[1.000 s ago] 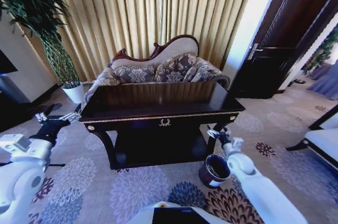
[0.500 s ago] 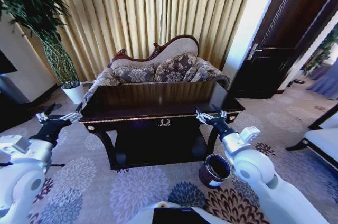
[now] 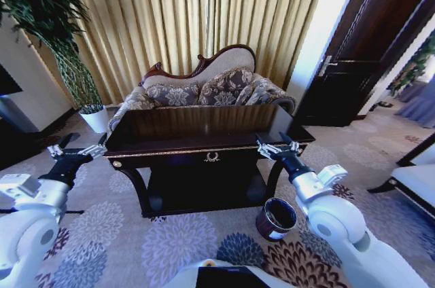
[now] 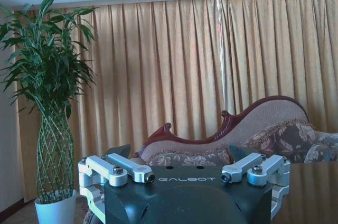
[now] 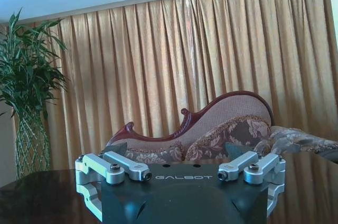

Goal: Move to the front of the table and place the trash on the table into the trash bin.

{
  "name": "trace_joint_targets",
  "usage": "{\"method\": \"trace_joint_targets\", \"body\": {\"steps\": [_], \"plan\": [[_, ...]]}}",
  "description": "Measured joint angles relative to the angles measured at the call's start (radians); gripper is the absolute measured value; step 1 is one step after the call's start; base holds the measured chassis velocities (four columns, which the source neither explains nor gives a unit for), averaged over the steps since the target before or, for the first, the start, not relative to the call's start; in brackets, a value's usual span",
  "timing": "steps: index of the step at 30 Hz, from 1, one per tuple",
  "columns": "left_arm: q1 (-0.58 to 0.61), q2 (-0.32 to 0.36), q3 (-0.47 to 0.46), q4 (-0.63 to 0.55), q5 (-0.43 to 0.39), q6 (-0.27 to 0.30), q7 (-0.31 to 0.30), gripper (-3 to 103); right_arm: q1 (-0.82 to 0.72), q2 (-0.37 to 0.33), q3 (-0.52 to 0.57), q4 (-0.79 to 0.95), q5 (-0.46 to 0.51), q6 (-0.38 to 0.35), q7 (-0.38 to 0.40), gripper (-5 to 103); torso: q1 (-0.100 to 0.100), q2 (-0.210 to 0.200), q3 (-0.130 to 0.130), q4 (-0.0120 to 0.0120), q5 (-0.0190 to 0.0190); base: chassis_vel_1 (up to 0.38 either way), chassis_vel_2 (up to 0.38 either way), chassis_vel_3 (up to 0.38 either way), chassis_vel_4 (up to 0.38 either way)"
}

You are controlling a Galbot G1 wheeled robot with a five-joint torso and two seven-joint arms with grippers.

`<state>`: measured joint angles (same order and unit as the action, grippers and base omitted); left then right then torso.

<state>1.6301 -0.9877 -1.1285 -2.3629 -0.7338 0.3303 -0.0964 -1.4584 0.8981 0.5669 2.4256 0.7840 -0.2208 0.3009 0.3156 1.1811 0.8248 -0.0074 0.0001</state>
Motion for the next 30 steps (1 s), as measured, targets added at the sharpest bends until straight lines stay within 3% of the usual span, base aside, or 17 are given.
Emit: {"method": "trace_joint_targets", "body": {"steps": [30], "plan": [[-0.009, 0.009, 0.005, 0.012, 0.0, -0.006, 0.003, 100, -0.035, 0.005, 0.019, 0.02, -0.002, 0.004, 0.0, 100, 0.0, 0.0, 0.0, 0.0001, -0.0001, 0.087, -0.091, -0.087, 0.093]]}}
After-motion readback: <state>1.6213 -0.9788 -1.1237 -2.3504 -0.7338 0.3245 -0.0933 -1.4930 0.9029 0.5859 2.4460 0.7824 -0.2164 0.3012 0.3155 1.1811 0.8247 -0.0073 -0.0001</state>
